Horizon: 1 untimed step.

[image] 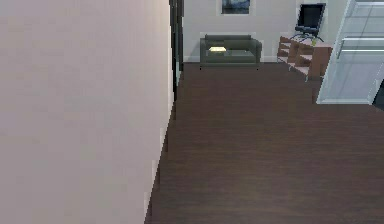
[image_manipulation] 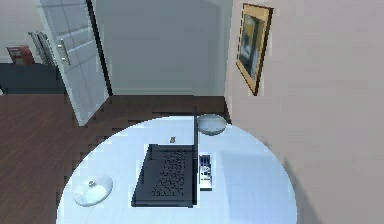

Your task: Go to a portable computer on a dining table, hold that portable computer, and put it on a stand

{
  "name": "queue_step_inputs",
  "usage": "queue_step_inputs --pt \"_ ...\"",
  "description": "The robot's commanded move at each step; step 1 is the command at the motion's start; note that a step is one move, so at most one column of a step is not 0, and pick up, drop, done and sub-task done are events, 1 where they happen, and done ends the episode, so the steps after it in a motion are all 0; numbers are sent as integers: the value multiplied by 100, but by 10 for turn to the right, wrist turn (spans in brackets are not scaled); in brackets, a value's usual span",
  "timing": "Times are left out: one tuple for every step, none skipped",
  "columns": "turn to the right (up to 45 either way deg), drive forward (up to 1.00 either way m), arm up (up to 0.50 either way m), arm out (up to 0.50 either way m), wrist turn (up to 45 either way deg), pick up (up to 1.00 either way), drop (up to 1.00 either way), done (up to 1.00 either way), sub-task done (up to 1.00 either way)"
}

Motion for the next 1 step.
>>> queue_step_inputs --pt "0 0 28 0 0 0 0 0 0"
